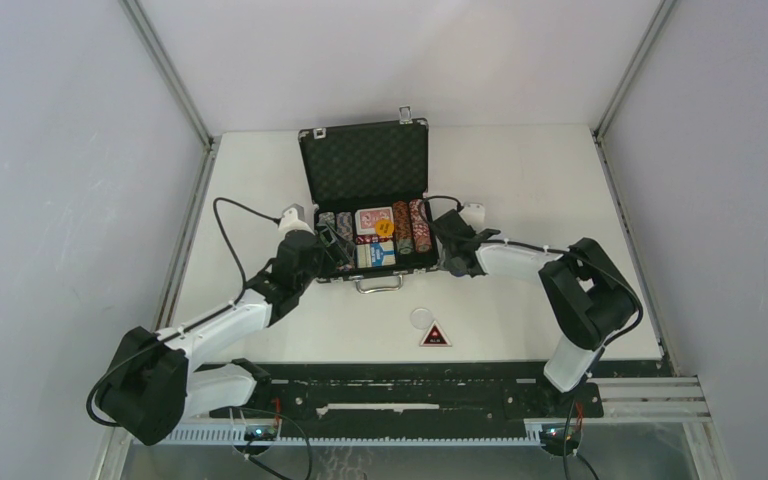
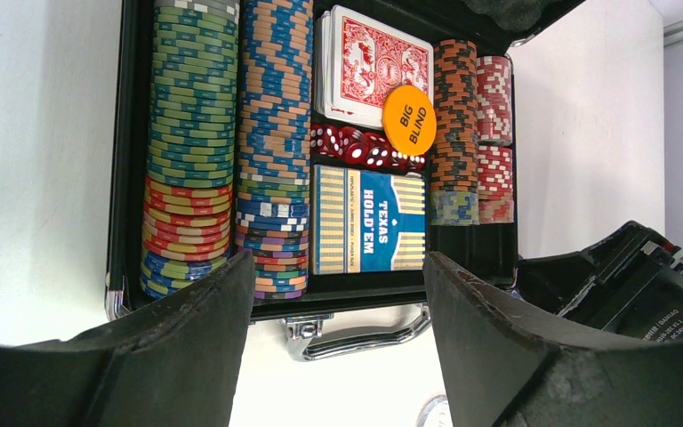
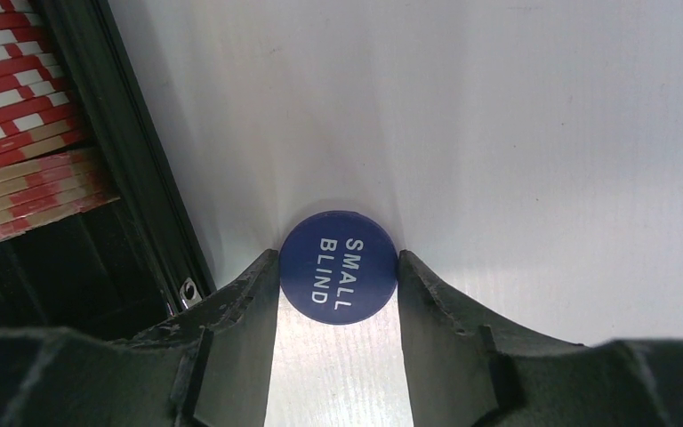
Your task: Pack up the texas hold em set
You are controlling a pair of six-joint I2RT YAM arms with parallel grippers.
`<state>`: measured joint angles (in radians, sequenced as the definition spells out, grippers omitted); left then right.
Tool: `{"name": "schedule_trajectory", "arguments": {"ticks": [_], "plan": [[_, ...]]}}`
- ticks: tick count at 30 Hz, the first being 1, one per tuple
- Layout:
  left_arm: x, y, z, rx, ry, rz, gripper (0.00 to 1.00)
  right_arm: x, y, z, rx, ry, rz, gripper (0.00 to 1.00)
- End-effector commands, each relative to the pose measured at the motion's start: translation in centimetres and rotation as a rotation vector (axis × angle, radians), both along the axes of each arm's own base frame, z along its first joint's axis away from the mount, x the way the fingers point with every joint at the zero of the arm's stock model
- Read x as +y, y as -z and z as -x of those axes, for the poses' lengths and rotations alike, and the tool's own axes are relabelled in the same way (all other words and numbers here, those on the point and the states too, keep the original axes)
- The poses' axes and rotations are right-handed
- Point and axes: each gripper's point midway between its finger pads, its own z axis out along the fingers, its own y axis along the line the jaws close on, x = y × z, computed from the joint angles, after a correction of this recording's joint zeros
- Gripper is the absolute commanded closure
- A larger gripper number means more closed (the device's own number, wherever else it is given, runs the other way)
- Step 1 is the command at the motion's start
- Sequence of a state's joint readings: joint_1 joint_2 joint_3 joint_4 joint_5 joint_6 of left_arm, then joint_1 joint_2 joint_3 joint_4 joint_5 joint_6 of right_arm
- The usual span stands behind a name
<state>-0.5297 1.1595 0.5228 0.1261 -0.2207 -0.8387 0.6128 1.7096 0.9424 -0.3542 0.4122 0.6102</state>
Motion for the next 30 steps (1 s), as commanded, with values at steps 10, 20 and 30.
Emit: {"name": "schedule_trajectory", "arguments": {"ticks": [10, 20, 30], "plan": [[-0.3, -0.8, -0.5, -0.024, 0.004, 0.02, 0.26, -0.1, -3.7, -0.7, -0.071, 0.0, -0.049, 0.46], [-0.3, -0.8, -0.5, -0.024, 0.005, 0.022, 0.26, 1.0, -6.0, -1.5, -0.108, -0.031, -0.06, 0.45], [-0.3, -0.9, -0.5, -0.026, 0.006, 0.02, 0.26, 3.4, -8.4, -2.7, -0.148, -0.081, -0.063, 0.44]]}}
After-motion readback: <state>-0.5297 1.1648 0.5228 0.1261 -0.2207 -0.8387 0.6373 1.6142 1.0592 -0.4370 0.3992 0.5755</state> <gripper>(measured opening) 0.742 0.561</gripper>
